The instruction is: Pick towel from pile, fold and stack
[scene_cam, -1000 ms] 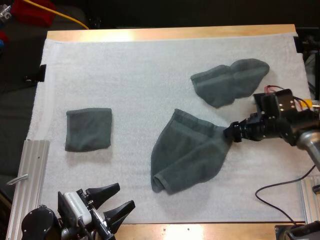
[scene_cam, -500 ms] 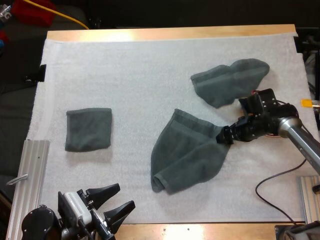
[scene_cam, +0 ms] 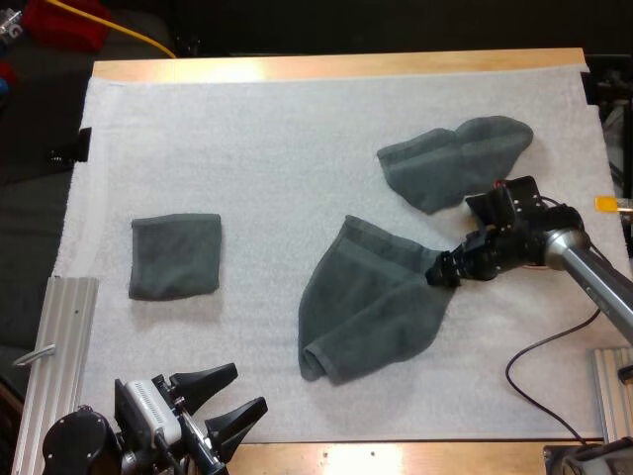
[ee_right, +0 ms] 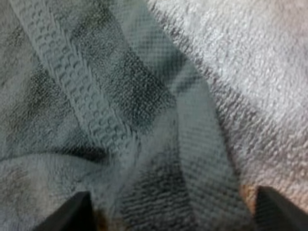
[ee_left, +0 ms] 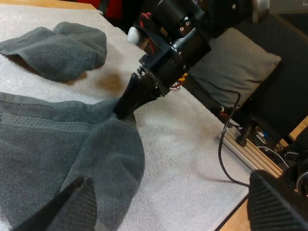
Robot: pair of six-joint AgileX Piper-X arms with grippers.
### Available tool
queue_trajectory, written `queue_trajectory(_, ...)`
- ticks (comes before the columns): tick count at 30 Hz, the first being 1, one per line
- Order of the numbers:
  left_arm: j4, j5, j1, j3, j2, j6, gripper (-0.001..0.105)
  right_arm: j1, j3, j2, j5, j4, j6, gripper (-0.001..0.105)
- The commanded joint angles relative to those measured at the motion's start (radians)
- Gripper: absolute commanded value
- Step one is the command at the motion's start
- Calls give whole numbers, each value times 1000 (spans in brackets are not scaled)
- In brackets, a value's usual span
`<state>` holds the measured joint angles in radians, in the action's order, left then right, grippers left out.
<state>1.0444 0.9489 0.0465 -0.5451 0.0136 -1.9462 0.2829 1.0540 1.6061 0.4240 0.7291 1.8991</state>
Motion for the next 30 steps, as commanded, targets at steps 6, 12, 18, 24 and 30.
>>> queue_trajectory(6,-7,8,-2,-1,138,-9,64,-4,1,1,15,68,12,16)
queue_trajectory(12,-7,6,-2,-1,138,-9,64,-4,10,-5,-18,117,-74,2)
queue_trajectory(18,-7,6,-2,-1,138,-9,64,17,28,-62,-144,124,-156,1)
queue_trajectory(24,-7,4,-2,-1,138,-9,64,111,59,-122,-394,142,-175,1)
queue_trajectory(30,-7,4,-2,-1,138,-9,64,283,60,-126,-626,169,-168,1)
